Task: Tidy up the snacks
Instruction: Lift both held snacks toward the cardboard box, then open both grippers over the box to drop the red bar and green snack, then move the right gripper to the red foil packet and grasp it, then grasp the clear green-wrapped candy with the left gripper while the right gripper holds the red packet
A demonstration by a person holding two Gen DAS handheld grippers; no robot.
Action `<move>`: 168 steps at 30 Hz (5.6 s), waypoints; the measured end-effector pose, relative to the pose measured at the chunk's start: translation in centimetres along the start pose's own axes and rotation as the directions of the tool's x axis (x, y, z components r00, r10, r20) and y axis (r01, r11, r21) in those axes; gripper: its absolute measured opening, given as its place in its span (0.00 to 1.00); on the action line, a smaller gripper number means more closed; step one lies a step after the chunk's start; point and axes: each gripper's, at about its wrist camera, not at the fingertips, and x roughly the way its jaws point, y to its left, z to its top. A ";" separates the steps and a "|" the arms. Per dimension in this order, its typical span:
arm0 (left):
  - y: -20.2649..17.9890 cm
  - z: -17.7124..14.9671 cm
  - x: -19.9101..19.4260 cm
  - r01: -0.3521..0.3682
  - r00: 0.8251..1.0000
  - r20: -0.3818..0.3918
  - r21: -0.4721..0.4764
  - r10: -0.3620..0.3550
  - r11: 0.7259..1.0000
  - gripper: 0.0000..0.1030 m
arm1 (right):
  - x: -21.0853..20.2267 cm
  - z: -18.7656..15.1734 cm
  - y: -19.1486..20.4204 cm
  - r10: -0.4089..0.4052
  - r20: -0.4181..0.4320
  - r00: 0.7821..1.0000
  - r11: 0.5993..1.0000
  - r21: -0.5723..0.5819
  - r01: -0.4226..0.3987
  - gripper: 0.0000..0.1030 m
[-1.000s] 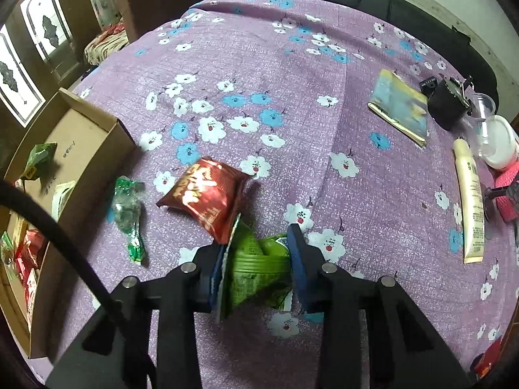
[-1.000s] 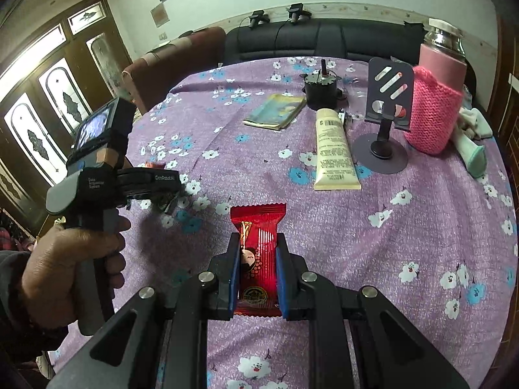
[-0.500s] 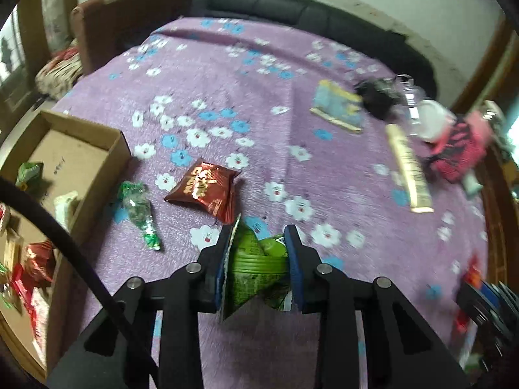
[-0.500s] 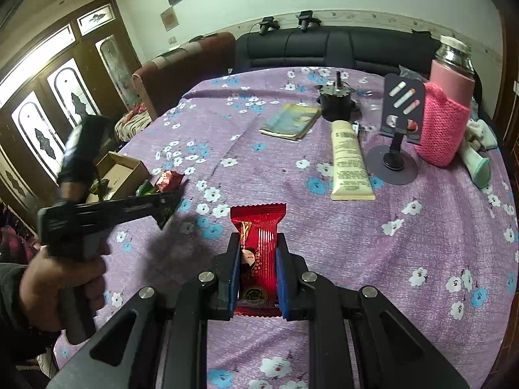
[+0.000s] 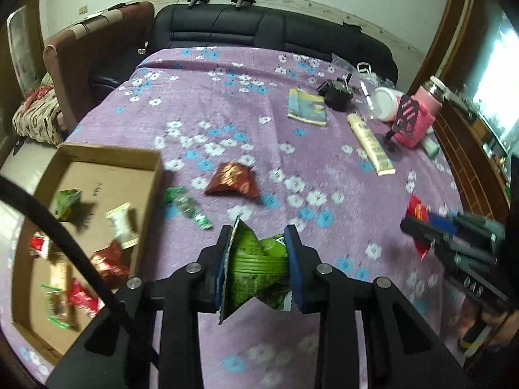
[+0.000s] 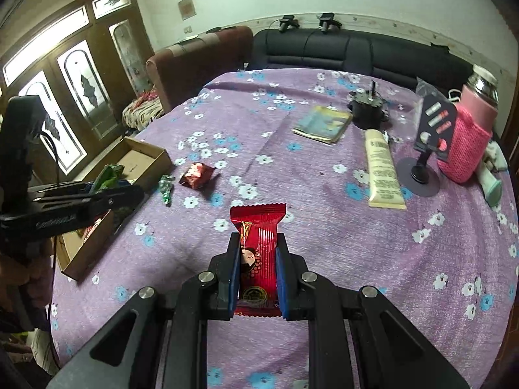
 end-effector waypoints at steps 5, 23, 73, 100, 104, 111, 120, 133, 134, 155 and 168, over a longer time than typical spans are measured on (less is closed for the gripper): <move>4.0 -0.8 -2.3 -0.048 0.999 -0.001 -0.004 0.048 0.999 0.32 | 0.3 1.3 3.8 0.028 -0.011 1.000 0.997 -0.066 -0.029 0.17; 19.8 -3.0 -3.4 -0.166 0.979 -0.154 -0.235 0.132 0.958 0.32 | 10.3 8.8 23.4 0.245 -0.169 0.955 0.908 -0.307 -0.287 0.17; 21.1 -1.8 -3.2 -0.218 0.965 -0.205 -0.275 0.165 0.936 0.96 | 9.8 10.8 21.4 0.208 -0.183 0.961 0.945 -0.215 -0.246 0.34; 5.6 -4.3 -3.3 -0.160 0.979 -0.121 0.046 0.164 0.986 0.98 | 11.2 6.8 7.7 -0.018 -0.186 0.982 0.978 -0.207 -0.021 0.50; 4.9 -5.2 -3.1 -0.155 0.977 -0.138 0.064 0.163 0.986 0.98 | 13.9 7.4 9.0 0.012 -0.224 0.974 0.947 -0.311 -0.083 0.50; 4.6 -6.0 -2.9 -0.159 0.973 -0.159 0.064 0.167 0.985 0.98 | 17.0 8.3 10.6 0.019 -0.287 0.958 0.877 -0.455 -0.154 0.53; 5.0 -6.3 -2.5 -0.175 0.968 -0.174 0.046 0.181 0.983 0.98 | 19.4 7.5 10.3 0.006 -0.345 0.938 0.863 -0.472 -0.179 0.35; 4.2 -2.2 -0.9 -0.111 0.979 -0.173 -0.024 0.105 0.994 0.98 | 13.0 7.8 5.5 0.052 -0.181 0.982 0.946 -0.307 -0.107 0.31; 3.8 -1.5 -0.3 -0.111 0.979 -0.177 -0.027 0.104 0.993 0.98 | 11.8 7.7 4.8 0.048 -0.160 0.986 0.954 -0.285 -0.093 0.31; 4.1 2.3 12.4 -0.346 0.928 -0.233 -0.253 0.290 0.904 0.97 | 0.9 -1.0 -5.7 0.074 0.069 0.995 0.995 0.068 -0.079 0.31; 4.7 4.6 14.0 -0.374 0.919 -0.248 -0.302 0.307 0.877 0.70 | -0.7 -2.6 -6.8 0.108 0.096 0.989 0.987 0.112 -0.119 0.31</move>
